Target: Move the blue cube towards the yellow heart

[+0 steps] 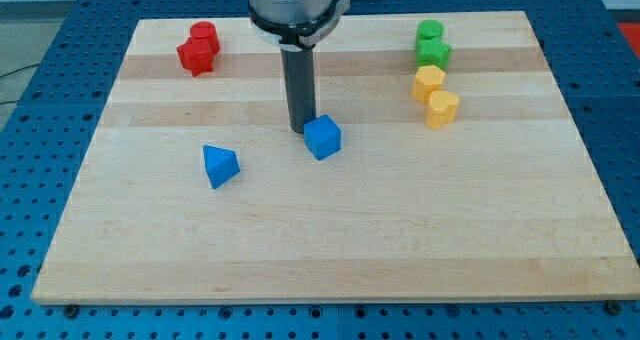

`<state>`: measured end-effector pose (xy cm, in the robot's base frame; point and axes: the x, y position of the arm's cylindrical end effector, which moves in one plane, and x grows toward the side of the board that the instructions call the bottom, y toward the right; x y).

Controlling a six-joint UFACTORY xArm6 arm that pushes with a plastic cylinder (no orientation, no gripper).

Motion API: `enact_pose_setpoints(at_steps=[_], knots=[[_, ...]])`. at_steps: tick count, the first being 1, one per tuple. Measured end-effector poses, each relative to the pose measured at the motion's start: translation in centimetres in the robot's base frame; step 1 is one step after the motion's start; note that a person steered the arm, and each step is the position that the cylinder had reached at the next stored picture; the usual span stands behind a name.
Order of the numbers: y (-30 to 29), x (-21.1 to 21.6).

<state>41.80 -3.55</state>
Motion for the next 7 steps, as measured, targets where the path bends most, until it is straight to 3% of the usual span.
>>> enact_pose_setpoints(at_steps=[2,4,5,6,7], knots=[[0.0,1.9],[9.7,5.4],[7.7,6.5],[8.1,12.3],[11.9,11.1]])
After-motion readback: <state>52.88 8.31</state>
